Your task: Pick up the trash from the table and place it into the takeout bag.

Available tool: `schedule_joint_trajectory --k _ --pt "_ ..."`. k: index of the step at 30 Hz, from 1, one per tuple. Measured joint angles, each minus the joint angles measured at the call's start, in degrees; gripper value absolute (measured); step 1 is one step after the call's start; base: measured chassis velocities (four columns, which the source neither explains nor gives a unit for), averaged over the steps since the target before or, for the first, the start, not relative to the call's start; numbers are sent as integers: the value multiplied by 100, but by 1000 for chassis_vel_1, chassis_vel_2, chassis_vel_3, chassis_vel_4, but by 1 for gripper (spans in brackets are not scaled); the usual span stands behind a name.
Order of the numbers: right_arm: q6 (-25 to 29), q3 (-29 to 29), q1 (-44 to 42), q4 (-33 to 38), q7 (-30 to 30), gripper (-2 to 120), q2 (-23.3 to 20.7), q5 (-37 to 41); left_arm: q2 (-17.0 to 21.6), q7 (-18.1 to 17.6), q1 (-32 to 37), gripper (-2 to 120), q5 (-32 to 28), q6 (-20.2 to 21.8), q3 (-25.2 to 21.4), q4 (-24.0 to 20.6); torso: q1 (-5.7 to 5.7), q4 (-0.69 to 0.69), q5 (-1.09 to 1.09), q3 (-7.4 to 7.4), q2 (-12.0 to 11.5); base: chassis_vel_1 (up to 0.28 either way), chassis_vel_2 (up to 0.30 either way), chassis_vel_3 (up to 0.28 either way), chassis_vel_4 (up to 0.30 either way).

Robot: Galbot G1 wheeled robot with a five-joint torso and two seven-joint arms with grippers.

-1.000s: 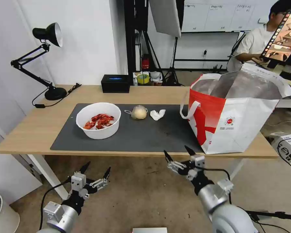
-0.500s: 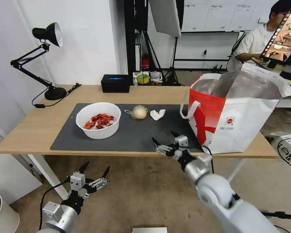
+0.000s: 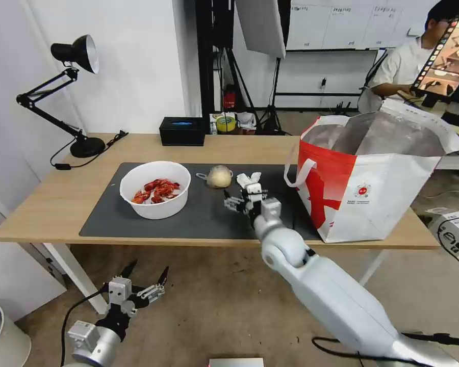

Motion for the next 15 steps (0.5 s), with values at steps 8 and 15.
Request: schedule_joint_trajectory --k 8,15 --pt "-272 -83 513 -754 407 100 402 -13 -24 5 -18 100 -10 -73 11 144 0 0 1 0 0 0 0 0 0" --pt "-430 -84 706 -1186 610 100 597 -36 0 9 -44 100 -29 -95 20 176 -1 0 1 0 0 0 0 0 0"
